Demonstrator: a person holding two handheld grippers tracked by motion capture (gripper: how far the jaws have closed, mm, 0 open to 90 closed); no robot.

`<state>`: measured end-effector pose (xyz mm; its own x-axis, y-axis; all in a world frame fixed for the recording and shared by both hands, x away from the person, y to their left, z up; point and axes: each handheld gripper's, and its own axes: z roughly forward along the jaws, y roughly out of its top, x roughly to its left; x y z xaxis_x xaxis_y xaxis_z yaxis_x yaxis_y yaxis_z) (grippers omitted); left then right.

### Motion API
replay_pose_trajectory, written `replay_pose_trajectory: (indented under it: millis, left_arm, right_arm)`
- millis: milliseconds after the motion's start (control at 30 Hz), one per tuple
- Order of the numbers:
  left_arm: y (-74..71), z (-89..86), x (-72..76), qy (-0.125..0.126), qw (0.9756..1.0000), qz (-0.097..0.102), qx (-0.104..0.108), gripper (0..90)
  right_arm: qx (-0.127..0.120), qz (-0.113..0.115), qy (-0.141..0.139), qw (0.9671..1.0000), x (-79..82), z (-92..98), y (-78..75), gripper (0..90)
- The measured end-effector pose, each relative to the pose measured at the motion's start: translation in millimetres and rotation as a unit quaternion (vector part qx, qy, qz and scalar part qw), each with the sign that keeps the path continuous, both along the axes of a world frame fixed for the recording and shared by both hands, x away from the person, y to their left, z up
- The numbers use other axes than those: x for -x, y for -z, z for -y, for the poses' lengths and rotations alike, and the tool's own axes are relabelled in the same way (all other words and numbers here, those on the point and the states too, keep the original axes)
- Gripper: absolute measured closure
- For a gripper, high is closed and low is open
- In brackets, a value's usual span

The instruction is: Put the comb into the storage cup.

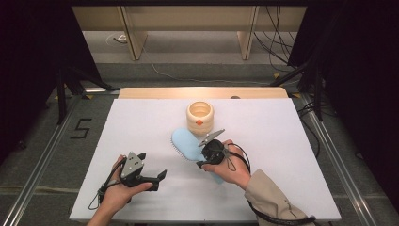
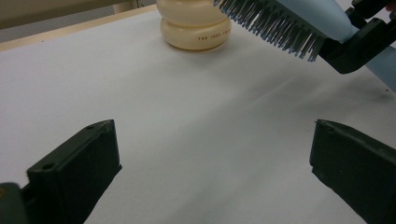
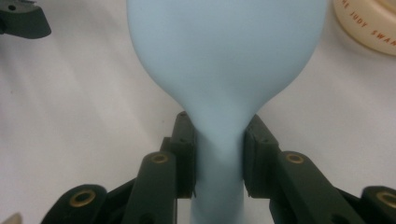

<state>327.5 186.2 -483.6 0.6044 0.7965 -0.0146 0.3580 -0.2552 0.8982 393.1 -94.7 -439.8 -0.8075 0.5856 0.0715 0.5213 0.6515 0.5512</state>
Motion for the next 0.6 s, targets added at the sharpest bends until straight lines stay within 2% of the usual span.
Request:
replay_pose_trajectory:
  millis: [600]
  left_arm:
    - [-0.5, 0.0, 0.1, 0.0, 1.0, 0.002, 0.0, 1.1]
  right_arm:
    - [-0.053, 0.027, 0.01, 0.9982, 2.6, 4.7, 2.2, 70.4]
